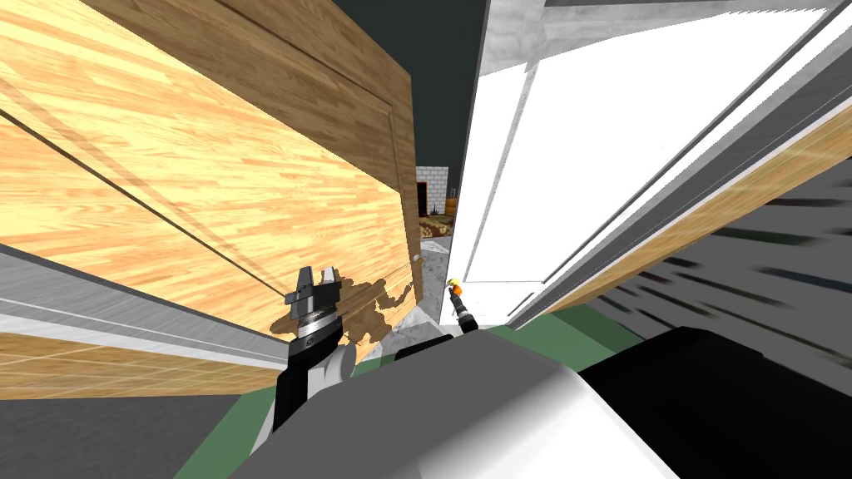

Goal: Push the door open

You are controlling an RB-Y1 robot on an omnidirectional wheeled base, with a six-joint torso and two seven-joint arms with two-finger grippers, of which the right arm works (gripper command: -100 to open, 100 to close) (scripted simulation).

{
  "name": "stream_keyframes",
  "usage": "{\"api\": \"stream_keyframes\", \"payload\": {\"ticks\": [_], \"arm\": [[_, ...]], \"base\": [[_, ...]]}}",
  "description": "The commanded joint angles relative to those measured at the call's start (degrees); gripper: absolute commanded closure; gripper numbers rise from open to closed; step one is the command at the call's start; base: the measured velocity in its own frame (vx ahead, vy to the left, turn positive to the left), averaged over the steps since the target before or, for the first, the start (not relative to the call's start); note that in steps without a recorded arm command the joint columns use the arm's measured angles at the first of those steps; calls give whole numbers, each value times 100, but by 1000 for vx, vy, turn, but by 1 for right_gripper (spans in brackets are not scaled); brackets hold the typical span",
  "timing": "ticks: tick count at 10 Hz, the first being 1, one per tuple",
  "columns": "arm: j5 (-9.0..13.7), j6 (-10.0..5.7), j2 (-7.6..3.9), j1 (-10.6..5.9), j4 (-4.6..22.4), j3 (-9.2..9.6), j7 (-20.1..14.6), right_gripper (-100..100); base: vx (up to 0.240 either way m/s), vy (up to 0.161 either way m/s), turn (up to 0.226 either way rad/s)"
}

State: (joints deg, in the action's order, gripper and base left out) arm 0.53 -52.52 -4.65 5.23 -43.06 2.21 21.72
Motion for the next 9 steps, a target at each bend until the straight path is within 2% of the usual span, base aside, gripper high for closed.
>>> {"api": "stream_keyframes", "payload": {"ticks": [1, 7, 8, 9], "arm": [[89, -20, -123, 20, 41, -177, 17, 100], [89, -20, -123, 20, 41, -177, 17, 100], [33, -74, 28, -76, 119, -167, -161, 100], [49, -73, 24, -99, 120, -266, -284, 100]], "base": [[0, 0, 0], [3, -3, -2], [11, 21, 187], [20, 12, 167]]}}
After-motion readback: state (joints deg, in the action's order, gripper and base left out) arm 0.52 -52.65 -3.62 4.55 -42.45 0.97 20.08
